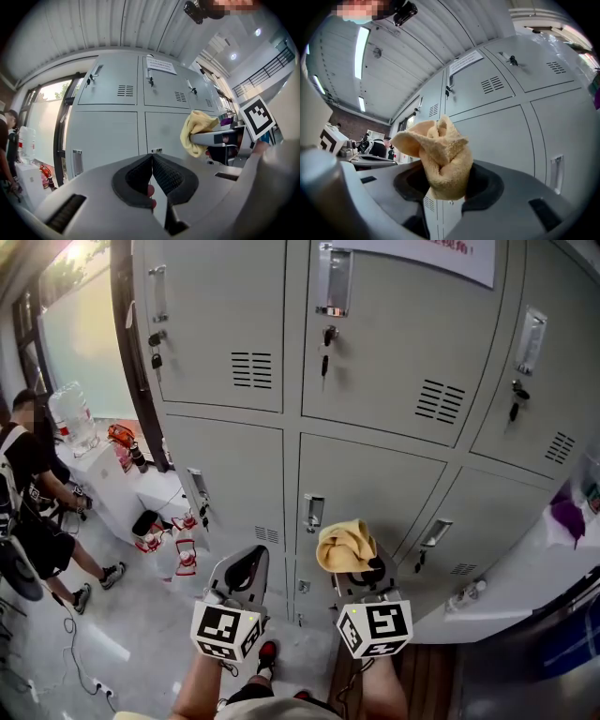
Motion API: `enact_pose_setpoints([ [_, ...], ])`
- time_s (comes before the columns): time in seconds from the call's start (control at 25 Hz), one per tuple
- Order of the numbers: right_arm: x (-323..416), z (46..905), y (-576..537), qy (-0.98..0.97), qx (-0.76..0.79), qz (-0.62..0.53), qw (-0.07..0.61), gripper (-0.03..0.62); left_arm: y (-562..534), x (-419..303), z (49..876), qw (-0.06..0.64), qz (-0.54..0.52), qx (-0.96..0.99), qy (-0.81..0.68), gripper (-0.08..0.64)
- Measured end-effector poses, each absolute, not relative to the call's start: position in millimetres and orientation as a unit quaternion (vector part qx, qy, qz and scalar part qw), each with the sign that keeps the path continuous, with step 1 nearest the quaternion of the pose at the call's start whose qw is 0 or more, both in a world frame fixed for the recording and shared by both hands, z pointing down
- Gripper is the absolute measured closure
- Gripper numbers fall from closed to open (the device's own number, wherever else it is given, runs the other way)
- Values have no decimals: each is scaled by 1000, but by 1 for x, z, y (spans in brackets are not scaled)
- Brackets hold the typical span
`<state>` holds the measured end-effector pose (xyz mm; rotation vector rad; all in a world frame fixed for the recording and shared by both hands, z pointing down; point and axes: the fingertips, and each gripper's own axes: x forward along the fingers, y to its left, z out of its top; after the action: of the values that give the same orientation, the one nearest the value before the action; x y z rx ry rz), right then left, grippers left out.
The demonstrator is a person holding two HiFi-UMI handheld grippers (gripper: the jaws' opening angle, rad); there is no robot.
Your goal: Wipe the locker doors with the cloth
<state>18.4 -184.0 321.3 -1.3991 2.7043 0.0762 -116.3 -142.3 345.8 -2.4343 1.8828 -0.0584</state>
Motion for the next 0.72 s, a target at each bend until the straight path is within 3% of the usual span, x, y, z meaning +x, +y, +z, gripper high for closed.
enact_pose_setpoints([
  [0.72, -63, 248, -252, 905, -417, 50, 67, 410, -186, -161, 355, 15, -20, -780, 625, 537],
])
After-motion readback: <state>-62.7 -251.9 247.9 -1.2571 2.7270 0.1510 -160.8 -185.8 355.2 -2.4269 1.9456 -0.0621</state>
